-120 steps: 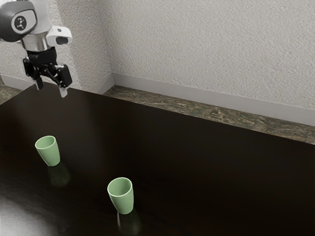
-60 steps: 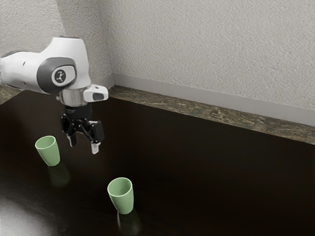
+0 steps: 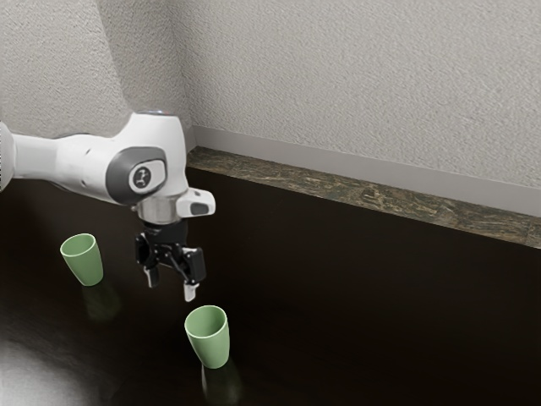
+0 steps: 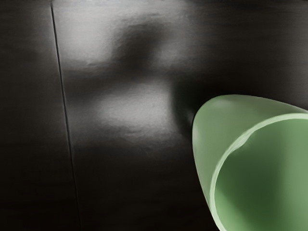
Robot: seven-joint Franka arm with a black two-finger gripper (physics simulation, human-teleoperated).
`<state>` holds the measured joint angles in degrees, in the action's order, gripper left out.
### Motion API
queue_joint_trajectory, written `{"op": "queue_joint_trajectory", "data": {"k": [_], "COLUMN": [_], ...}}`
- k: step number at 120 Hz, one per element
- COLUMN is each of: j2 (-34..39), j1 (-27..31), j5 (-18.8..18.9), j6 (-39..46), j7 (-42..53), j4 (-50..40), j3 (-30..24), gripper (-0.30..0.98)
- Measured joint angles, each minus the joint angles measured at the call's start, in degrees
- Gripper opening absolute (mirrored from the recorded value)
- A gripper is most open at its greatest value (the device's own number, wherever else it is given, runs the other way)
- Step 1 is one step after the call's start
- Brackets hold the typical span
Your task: Place the right cup onto the left cup
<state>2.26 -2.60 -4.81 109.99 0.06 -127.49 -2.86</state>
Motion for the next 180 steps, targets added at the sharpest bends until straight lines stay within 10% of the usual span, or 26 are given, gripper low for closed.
{"op": "queue_joint_trajectory", "data": {"k": [94, 129, 180], "j2": [-10.3, -9.4, -6.9], "j1": [-0.8, -1.4, -1.7], "j5": [0.0, 1.0, 1.0], "j6": [10.8, 12.3, 12.0], "j7": [0.0, -0.6, -1.1], "j4": [-0.3, -0.3, -0.4], "j3": [-0.6, -1.7, -2.7], "gripper": [0.69, 0.09, -0.08]}}
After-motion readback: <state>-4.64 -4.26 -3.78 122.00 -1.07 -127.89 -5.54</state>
